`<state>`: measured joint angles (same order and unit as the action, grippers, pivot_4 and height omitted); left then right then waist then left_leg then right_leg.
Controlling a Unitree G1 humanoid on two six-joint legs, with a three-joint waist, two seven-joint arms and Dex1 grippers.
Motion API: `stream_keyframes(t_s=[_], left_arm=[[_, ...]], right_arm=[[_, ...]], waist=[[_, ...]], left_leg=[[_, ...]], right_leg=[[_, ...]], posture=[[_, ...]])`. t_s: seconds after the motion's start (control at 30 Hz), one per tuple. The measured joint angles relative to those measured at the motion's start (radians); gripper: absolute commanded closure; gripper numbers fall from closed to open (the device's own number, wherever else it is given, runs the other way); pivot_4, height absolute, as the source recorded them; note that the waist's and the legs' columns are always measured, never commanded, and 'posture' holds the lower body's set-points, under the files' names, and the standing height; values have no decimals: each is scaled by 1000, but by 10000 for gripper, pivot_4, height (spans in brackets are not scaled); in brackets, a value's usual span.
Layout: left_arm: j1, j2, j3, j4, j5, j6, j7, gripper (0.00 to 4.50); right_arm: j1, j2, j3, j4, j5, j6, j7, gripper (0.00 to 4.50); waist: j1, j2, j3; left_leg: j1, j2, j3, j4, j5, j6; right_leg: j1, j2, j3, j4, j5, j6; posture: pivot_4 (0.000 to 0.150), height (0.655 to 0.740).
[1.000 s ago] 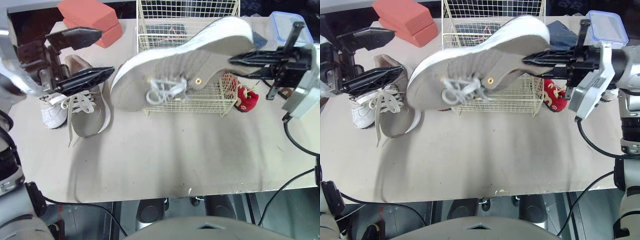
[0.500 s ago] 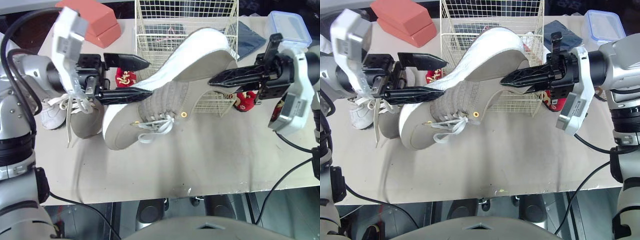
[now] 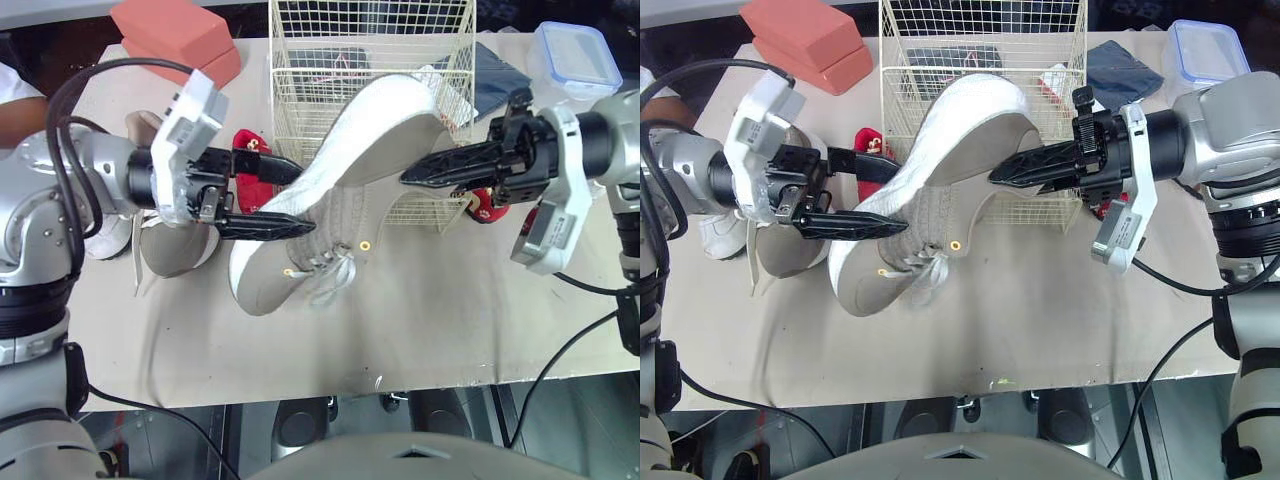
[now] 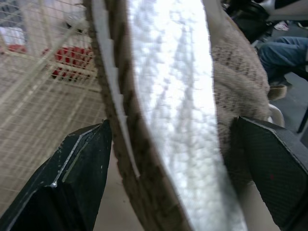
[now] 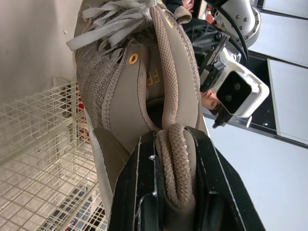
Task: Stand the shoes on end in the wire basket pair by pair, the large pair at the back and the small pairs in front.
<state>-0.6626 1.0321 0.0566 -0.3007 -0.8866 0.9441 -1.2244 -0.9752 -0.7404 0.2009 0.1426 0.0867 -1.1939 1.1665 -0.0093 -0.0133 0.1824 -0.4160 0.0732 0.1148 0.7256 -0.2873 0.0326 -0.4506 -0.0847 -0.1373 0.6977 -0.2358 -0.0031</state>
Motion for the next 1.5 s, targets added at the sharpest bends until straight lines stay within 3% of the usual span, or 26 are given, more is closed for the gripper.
stream_keyframes(t_s=[0.13, 0.23, 0.27, 0.33, 0.53, 0.57, 0.67, 0.77, 0.87, 1.0, 1.17, 1.37, 1.5], left_arm=[[0, 0, 3, 1, 3, 15, 10, 24689], [0, -1, 5, 3, 15, 10, 10, 28495], [0, -3, 5, 3, 23, 5, 10, 28740], [1, -7, 4, 5, 31, 2, 10, 28929], [38, -95, 16, 17, 70, -61, 44, 28987], [42, -111, 20, 20, 74, -73, 52, 28987], [56, -162, 44, 27, 72, -92, 74, 28987], [75, -219, 73, 27, -2, -85, 76, 28987], [70, -272, 109, 29, -60, -83, 102, 28987], [66, -337, 132, 41, -105, -83, 127, 28987], [81, -383, 127, 61, -88, -115, 129, 28987], [82, -421, 89, 80, -44, -167, 127, 28987], [85, -437, 78, 93, -32, -188, 117, 28987]], right_arm=[[-16, 6, 0, -1, -23, -12, -38, 45000], [-16, 7, 0, -3, -37, -11, -59, 45000], [-16, 7, 0, -4, -44, -7, -66, 37407], [-16, 5, -1, -6, -44, 8, -82, 31335], [19, -28, -30, -27, 8, 119, -173, 2961], [32, -31, -45, -27, 16, 134, -186, 485], [121, -81, -101, -29, 60, 234, -221, 485], [267, -133, -163, -47, 156, 481, -245, 485], [366, -134, -177, -182, 314, 774, -293, 485], [492, -163, -223, -414, 674, 1244, -374, 485], [568, -205, -289, -552, 1069, 1635, -435, 485], [504, -139, -327, -605, 1317, 1801, -595, 485], [468, -95, -326, -627, 1345, 1843, -656, 485]], waist=[[0, 0, 0], [0, 0, 0], [0, 0, 0], [0, 0, 0], [2, 0, 0], [3, 0, 0], [8, 0, 0], [16, 0, 0], [13, 0, 0], [19, 0, 0], [24, -1, 0], [23, -1, 0], [24, -1, 0]], left_leg=[[0, 0, 0, 0, 0, 0], [0, 0, 0, 1, 0, 0], [0, 0, 0, 1, 0, 0], [0, 0, 0, 1, 0, 0], [-1, 0, -1, 3, 0, 0], [-1, 0, -1, 3, 0, 0], [-2, 0, -2, 5, 0, 0], [-2, 0, -2, 6, 0, 0], [-1, 1, -2, 6, 0, 0], [-1, 0, -3, 7, 0, 0], [-1, 0, -4, 8, -1, 1], [-1, 0, -4, 6, -1, 1], [-2, 0, -4, 5, -1, 1]], right_leg=[[0, 0, 0, 0, 0, 0], [0, 0, 0, 0, 0, 0], [0, 0, 0, 0, 0, 0], [0, 0, 0, 1, 0, 0], [0, 0, 0, 1, 0, 0], [0, 0, 0, 1, 0, 0], [1, -1, -1, 1, 0, 0], [1, -1, -1, 2, 0, 0], [1, -1, 0, 4, 0, 0], [2, -1, -1, 4, 0, 0], [3, -1, -2, 3, 0, 0], [3, 1, -2, 2, 0, 0], [3, 1, -3, 0, 0, 0]], posture=[[1500, 6860], [1500, 6860], [1500, 6860], [1500, 6860], [1500, 6860], [1500, 6860], [1500, 6860], [1500, 6860], [1500, 6860], [1500, 6860], [1500, 6860], [1500, 6860], [1500, 6860]])
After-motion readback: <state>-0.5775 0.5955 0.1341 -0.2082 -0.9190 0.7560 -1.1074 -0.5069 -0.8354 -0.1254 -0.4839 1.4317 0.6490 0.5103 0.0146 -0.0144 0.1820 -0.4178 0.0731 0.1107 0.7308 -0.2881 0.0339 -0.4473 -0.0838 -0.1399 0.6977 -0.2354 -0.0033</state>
